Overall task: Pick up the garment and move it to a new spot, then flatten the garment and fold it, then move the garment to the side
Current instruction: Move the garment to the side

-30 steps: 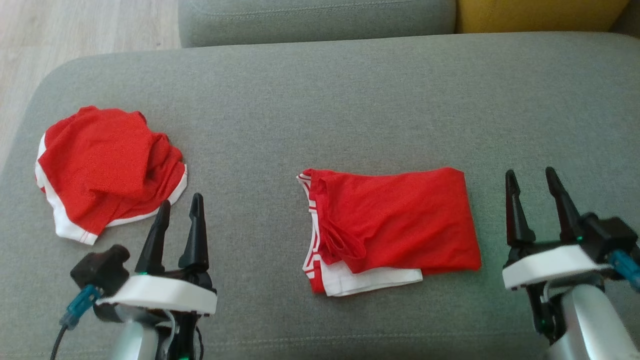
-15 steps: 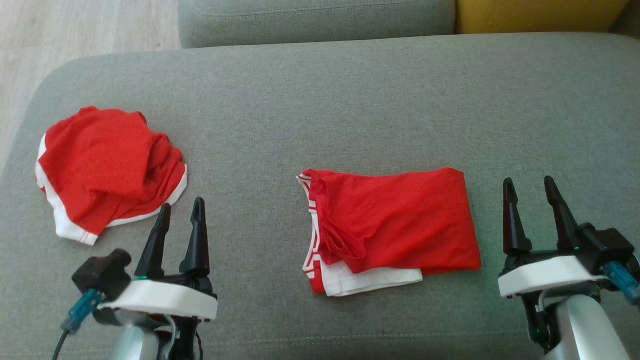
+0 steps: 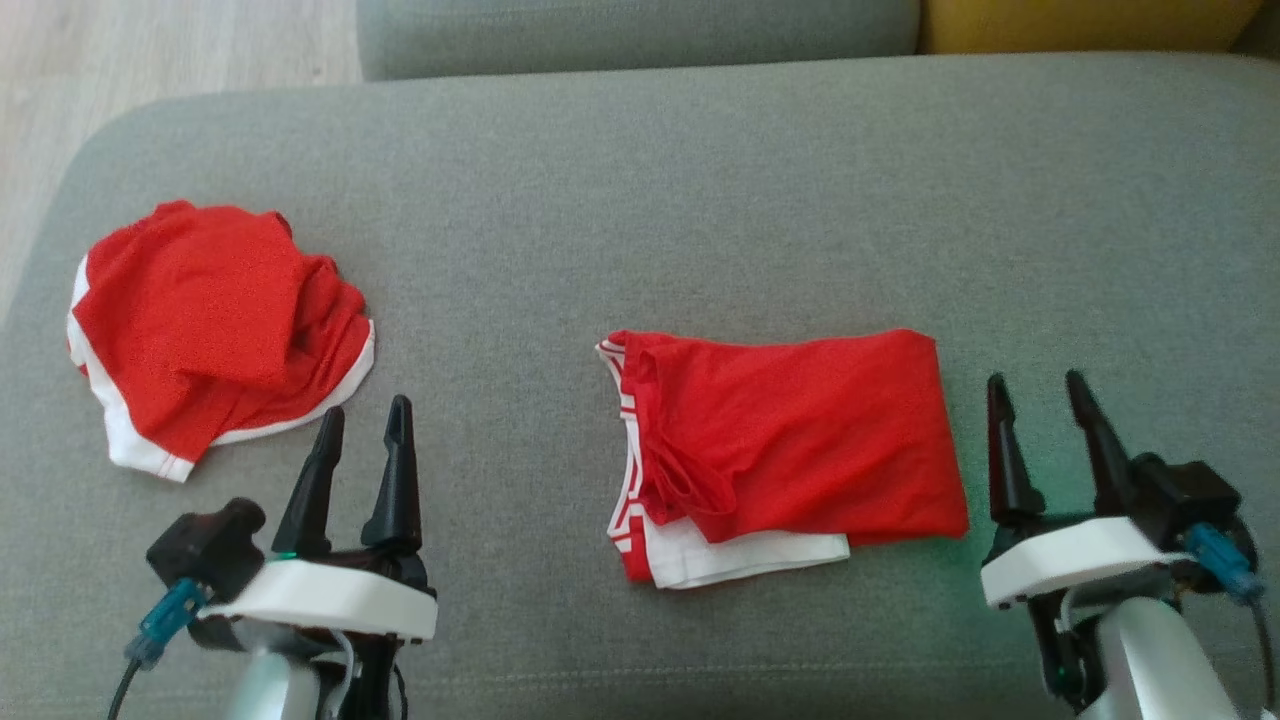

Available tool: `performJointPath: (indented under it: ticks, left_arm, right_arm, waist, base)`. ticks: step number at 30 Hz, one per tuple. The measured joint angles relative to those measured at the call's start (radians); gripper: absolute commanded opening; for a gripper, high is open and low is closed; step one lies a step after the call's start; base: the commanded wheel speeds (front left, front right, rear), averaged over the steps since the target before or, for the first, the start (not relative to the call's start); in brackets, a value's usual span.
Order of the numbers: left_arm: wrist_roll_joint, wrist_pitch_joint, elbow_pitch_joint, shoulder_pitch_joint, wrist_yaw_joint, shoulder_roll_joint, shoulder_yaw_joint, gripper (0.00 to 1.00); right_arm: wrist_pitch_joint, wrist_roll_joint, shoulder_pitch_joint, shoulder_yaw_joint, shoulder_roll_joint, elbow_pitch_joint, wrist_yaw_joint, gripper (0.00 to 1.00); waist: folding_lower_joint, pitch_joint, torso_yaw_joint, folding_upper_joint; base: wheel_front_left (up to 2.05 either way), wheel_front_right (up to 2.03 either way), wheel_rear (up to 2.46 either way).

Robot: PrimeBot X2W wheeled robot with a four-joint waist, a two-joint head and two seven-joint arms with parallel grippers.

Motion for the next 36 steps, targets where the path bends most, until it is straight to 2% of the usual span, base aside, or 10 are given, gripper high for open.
performJointPath:
  ticks: [8,17,18,19,26,30,36]
  left_arm:
    - [0.001,0.000,0.005,-0.015,-0.002,0.000,-0.009,1.00]
    - [0.018,0.000,0.011,-0.049,-0.019,0.000,-0.008,1.00]
    - [0.018,0.000,0.012,-0.049,-0.019,0.000,-0.008,1.00]
    - [0.018,0.000,0.013,-0.049,-0.019,0.000,-0.008,1.00]
    - [0.018,0.000,0.015,-0.054,-0.019,0.000,-0.006,1.00]
    - [0.019,0.000,0.012,-0.062,-0.019,0.000,-0.010,1.00]
    - [0.060,0.000,0.002,-0.111,-0.037,0.000,-0.045,1.00]
  right_arm:
    - [0.084,0.080,-0.057,0.013,0.007,0.166,0.000,1.00]
    - [0.147,0.182,-0.170,0.091,0.007,0.349,0.000,1.00]
    - [0.147,0.184,-0.177,0.098,0.006,0.359,0.000,0.35]
    - [0.143,0.182,-0.188,0.101,0.006,0.369,0.000,0.00]
    - [0.067,0.030,-0.260,0.142,-0.031,0.410,0.000,0.00]
    - [0.049,-0.051,-0.313,0.172,-0.089,0.392,0.000,0.00]
    - [0.105,-0.072,-0.433,0.222,-0.207,0.358,0.000,0.00]
  waist:
    - [0.0000,0.050,0.017,0.0000]
    - [0.0002,0.099,0.047,0.0000]
    - [0.0002,0.101,0.050,0.0000]
    - [0.0001,0.101,0.052,0.0000]
    - [0.0001,0.101,0.041,0.0000]
    - [0.0000,0.107,0.024,0.0000]
    - [0.0001,0.143,-0.011,0.0000]
  base:
    - [0.00,0.00,0.00]
    - [0.00,0.00,0.00]
    - [0.00,0.00,0.00]
    - [0.00,0.00,0.00]
    - [0.00,0.00,0.00]
    - [0.00,0.00,0.00]
    - [0.00,0.00,0.00]
